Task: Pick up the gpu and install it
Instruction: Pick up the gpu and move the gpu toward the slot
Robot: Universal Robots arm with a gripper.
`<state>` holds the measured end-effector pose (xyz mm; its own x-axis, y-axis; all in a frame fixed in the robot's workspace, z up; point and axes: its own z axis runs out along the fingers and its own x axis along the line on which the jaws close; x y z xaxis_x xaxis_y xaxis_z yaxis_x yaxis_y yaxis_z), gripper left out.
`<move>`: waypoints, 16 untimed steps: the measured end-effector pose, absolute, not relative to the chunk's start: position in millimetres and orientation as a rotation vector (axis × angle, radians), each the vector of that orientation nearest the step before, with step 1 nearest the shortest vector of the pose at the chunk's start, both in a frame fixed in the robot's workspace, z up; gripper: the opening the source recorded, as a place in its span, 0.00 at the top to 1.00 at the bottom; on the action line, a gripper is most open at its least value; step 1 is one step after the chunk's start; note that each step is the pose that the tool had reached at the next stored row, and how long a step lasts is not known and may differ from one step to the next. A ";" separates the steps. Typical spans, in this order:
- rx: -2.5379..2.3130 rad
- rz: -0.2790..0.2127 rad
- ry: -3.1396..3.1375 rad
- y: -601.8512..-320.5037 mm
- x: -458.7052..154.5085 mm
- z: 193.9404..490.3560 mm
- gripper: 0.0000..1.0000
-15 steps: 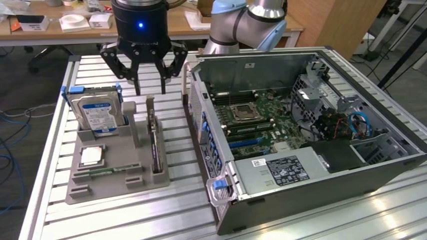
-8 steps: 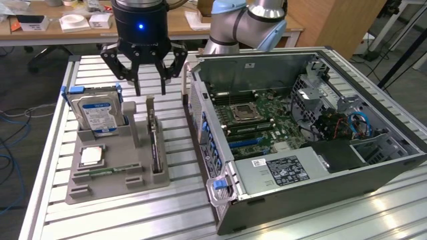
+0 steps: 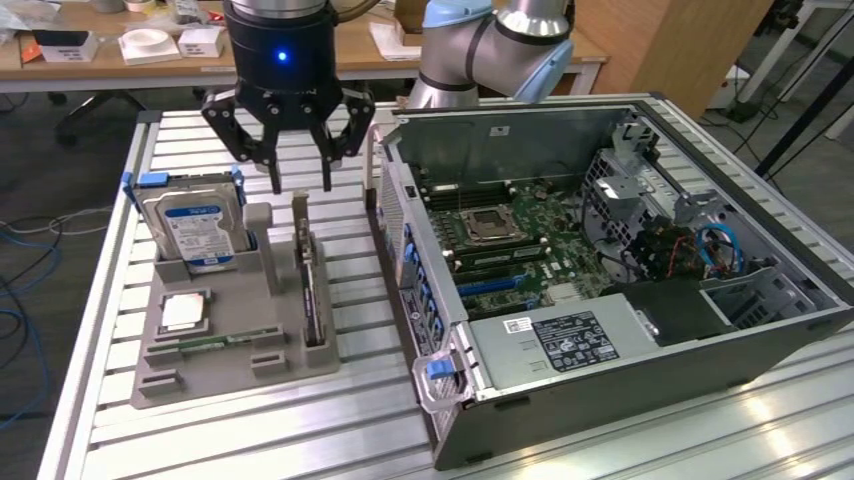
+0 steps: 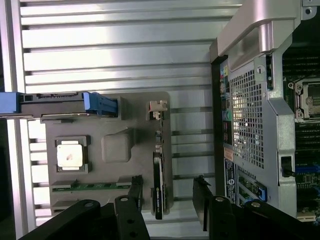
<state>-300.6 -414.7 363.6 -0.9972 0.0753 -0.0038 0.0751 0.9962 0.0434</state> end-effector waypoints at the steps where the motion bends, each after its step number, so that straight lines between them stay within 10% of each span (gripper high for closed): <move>1: 0.118 0.068 3.133 -414.7 -300.6 363.4 0.47; 16: 0.118 0.068 3.133 -414.8 -300.6 358.9 0.47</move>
